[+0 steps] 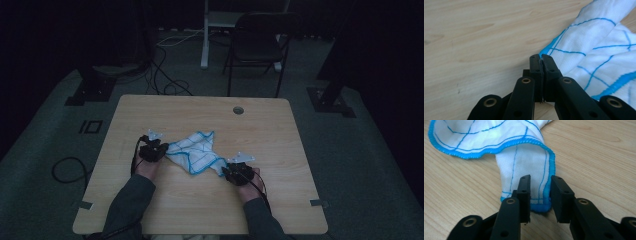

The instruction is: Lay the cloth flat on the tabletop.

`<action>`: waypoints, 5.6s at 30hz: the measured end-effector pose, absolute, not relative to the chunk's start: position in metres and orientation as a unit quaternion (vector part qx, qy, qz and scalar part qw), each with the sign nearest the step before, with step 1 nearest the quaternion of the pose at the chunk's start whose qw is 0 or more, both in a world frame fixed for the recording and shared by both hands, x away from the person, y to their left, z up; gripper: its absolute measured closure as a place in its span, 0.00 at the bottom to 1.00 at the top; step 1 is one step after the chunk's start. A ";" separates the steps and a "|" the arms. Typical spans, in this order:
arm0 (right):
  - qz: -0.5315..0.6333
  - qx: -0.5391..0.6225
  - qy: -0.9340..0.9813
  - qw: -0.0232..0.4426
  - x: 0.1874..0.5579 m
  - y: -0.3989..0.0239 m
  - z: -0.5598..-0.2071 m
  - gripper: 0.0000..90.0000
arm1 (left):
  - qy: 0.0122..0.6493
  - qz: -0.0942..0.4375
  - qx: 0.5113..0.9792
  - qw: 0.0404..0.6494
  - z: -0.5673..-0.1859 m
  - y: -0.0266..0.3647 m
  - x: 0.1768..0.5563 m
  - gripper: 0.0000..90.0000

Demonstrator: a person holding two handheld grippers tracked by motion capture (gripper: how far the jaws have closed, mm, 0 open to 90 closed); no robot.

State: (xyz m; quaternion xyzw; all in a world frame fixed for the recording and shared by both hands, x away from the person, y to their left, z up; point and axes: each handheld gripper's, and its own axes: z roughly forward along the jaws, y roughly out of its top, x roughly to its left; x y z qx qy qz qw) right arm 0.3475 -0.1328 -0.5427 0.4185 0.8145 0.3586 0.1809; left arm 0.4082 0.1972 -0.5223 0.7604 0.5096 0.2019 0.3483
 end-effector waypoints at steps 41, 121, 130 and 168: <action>0.385 0.420 0.795 0.209 0.336 -0.145 -0.526 0.86 | 0.446 0.211 0.790 0.365 -0.504 0.157 0.404 0.80; 0.403 0.407 0.793 0.208 0.351 -0.124 -0.513 0.87 | 0.479 0.191 0.771 0.373 -0.523 0.224 0.346 0.94; 0.407 0.365 0.815 0.194 0.359 -0.087 -0.513 0.84 | 0.486 0.196 0.772 0.361 -0.532 0.226 0.346 0.94; 0.450 0.326 0.819 0.145 0.402 -0.064 -0.507 1.00 | 0.449 0.191 0.751 0.445 -0.522 0.222 0.328 0.82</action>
